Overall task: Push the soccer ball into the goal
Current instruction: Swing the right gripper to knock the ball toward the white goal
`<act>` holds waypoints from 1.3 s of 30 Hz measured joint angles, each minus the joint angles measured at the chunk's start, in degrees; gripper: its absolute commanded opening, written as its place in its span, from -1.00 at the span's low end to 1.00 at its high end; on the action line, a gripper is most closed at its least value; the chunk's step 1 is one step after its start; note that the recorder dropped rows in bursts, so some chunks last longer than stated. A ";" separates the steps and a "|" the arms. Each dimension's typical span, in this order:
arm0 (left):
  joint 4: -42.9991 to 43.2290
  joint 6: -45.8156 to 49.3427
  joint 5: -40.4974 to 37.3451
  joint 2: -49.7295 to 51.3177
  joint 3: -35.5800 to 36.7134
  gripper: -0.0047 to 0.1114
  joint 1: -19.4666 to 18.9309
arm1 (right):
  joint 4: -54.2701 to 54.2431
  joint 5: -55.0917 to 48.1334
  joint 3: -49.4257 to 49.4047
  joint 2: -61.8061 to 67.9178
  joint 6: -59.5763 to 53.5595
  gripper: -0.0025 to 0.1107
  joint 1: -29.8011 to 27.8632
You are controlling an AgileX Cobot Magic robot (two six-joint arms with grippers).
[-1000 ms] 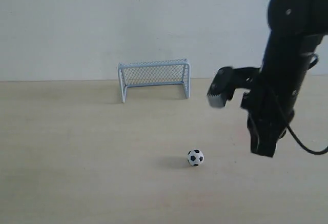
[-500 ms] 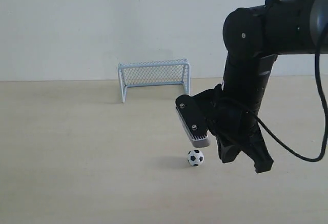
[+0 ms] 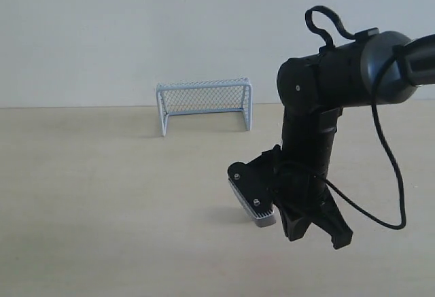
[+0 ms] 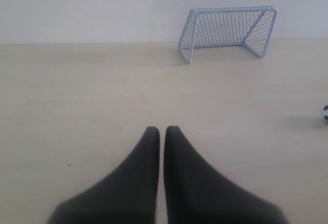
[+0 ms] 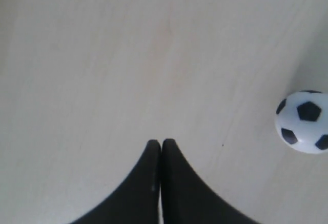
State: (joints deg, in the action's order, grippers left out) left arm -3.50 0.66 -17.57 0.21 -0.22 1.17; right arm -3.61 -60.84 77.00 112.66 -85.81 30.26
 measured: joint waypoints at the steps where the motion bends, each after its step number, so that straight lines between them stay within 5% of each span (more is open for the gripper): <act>1: 0.00 0.00 0.00 0.00 0.00 -0.84 0.00 | -0.26 0.51 0.00 0.37 -0.56 -0.96 0.00; 28: 0.00 0.00 0.00 0.00 0.00 -0.84 0.00 | -1.75 13.25 0.10 4.94 -0.55 -0.96 0.00; 39: 0.00 0.00 0.00 0.00 0.00 -0.84 0.00 | -1.13 1.51 8.19 7.94 -0.47 -0.96 0.00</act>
State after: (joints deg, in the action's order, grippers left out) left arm -3.50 0.66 -17.57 0.21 -0.22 1.17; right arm -4.74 -59.33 85.19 120.60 -86.28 30.26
